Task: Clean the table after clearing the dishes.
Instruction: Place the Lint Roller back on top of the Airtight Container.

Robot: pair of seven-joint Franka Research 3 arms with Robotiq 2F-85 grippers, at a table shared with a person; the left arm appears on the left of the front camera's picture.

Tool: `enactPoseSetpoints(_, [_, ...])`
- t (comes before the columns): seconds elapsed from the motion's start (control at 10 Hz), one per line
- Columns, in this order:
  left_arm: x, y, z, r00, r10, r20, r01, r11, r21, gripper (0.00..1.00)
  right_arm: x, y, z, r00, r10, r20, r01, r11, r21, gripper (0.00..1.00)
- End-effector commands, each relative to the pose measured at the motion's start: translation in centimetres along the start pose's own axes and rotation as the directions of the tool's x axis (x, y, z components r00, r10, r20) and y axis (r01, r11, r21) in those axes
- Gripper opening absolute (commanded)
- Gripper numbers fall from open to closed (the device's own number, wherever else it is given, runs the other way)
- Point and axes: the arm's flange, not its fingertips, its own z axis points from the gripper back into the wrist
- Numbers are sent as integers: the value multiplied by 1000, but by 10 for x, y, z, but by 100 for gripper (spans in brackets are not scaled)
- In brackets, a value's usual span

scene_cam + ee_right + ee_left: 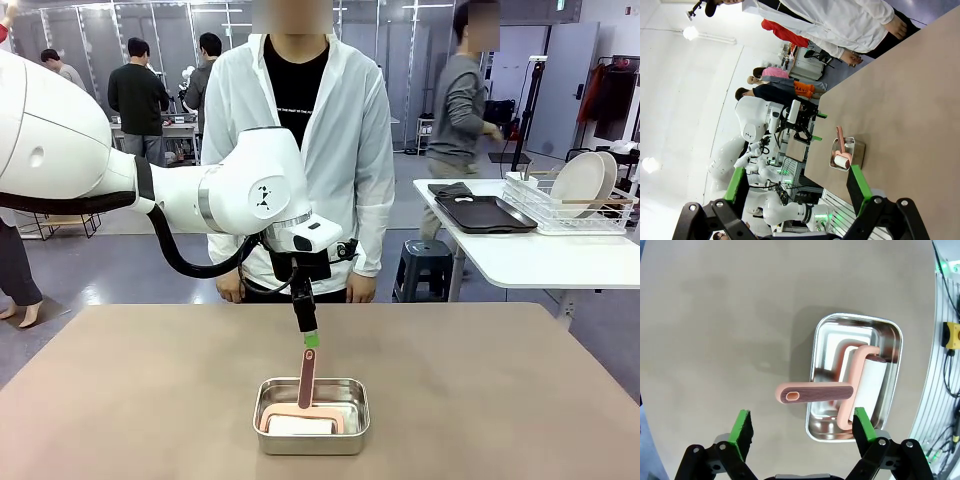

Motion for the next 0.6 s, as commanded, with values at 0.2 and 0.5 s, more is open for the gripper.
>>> enactPoseSetpoints(0.2, [-28, 12, 48, 954, 288, 82, -287, 958, -17, 100, 0, 3, -1, 1000, 8, 0, -8, 1000, 8, 100])
enactPoseSetpoints(0.5, [-151, -1, 132, 734, 600, 320, -535, 800, -273, 100, 0, 3, -1, 1000, 8, 0, -8, 1000, 8, 100])
